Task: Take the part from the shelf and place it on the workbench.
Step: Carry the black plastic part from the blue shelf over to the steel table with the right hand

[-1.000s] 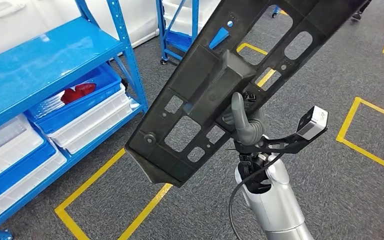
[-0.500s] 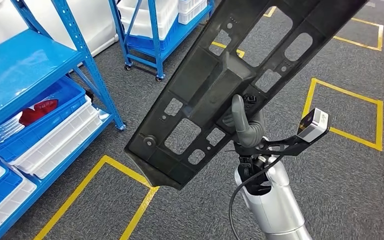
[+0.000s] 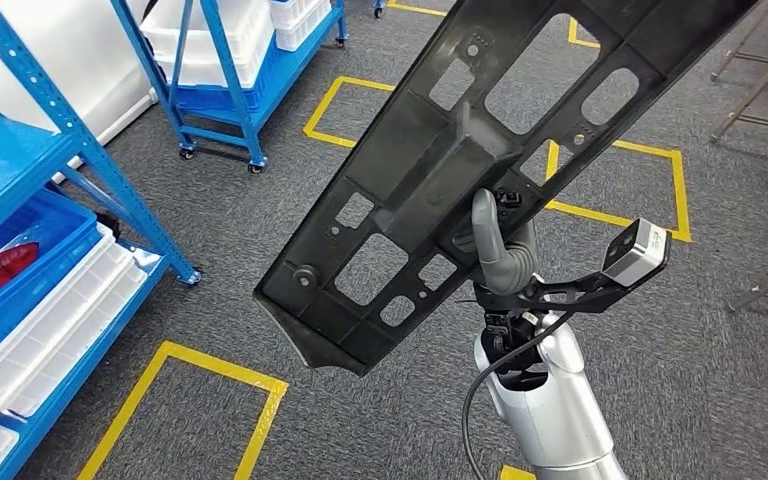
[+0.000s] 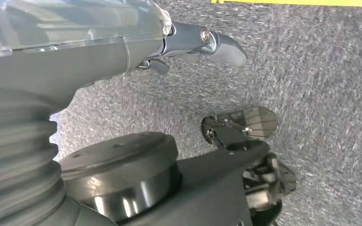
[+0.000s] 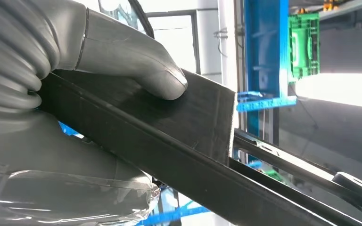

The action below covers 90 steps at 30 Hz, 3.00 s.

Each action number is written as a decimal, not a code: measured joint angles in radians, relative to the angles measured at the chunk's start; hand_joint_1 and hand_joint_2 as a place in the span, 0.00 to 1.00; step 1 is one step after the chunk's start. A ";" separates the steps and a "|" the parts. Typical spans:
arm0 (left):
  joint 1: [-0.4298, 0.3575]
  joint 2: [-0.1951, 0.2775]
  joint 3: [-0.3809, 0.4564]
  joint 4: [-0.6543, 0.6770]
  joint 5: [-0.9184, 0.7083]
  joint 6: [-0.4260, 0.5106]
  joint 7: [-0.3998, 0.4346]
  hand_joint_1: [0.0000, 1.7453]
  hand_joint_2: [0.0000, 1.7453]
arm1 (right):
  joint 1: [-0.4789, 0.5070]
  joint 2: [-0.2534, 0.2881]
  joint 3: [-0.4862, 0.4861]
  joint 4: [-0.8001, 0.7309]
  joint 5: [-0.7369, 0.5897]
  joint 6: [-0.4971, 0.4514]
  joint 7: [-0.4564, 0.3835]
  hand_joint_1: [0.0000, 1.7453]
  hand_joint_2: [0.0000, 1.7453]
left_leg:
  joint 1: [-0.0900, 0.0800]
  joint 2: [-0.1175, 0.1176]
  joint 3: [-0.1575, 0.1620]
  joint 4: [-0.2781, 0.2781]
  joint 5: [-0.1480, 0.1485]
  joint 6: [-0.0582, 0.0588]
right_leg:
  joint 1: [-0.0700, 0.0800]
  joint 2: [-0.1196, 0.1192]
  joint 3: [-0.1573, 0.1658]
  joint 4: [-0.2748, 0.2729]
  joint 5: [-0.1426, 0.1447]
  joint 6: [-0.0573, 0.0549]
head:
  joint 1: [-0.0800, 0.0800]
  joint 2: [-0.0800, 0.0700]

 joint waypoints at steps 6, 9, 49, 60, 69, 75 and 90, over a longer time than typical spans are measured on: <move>0.007 0.001 0.000 0.000 0.000 0.006 0.000 0.00 1.00 | 0.005 0.002 -0.001 -0.005 0.000 0.007 -0.001 1.00 1.00 | 0.008 -0.095 -0.130 0.275 -0.118 -0.014 | -0.009 0.074 0.006 -0.009 0.006 -0.016 | 0.000 0.000; 0.008 0.001 0.000 0.000 -0.001 0.009 0.000 0.00 1.00 | 0.009 0.002 -0.001 -0.006 0.001 0.006 -0.002 1.00 1.00 | 0.017 -0.122 -0.084 0.147 -0.019 -0.018 | -0.013 0.118 0.007 0.002 0.001 -0.008 | 0.000 0.000; 0.009 0.002 0.000 0.000 0.008 0.006 0.001 0.00 1.00 | 0.020 0.002 -0.021 -0.013 -0.011 0.017 -0.016 1.00 1.00 | 0.010 -0.110 -0.025 0.004 0.029 0.038 | -0.012 0.065 -0.081 0.154 -0.071 0.046 | 0.001 0.000; 0.010 0.003 -0.001 0.000 -0.003 0.004 0.006 0.00 1.00 | 0.026 0.000 -0.033 -0.013 -0.021 0.030 -0.017 1.00 1.00 | -0.006 0.017 -0.004 0.001 0.007 0.018 | 0.014 -0.021 -0.002 0.006 -0.006 0.006 | 0.001 0.000; 0.016 0.002 -0.002 0.000 0.002 0.009 0.011 0.00 1.00 | 0.027 -0.003 -0.038 -0.014 -0.033 0.033 -0.020 1.00 1.00 | 0.002 -0.101 -0.142 0.257 -0.071 -0.004 | 0.000 0.105 0.013 -0.008 0.002 -0.012 | 0.000 0.000; 0.012 0.003 -0.002 0.000 0.001 0.008 0.009 0.00 1.00 | 0.026 -0.003 -0.039 -0.012 -0.034 0.031 -0.021 1.00 1.00 | 0.010 -0.179 -0.047 0.024 0.029 0.010 | -0.010 0.181 -0.009 0.016 -0.005 0.019 | 0.000 0.000; 0.009 0.004 -0.002 0.000 0.005 0.007 0.004 0.00 1.00 | 0.026 -0.004 -0.045 -0.008 -0.036 0.034 -0.023 1.00 1.00 | -0.006 0.007 -0.012 0.002 0.012 0.022 | 0.012 -0.028 -0.006 0.006 -0.003 0.011 | 0.001 0.000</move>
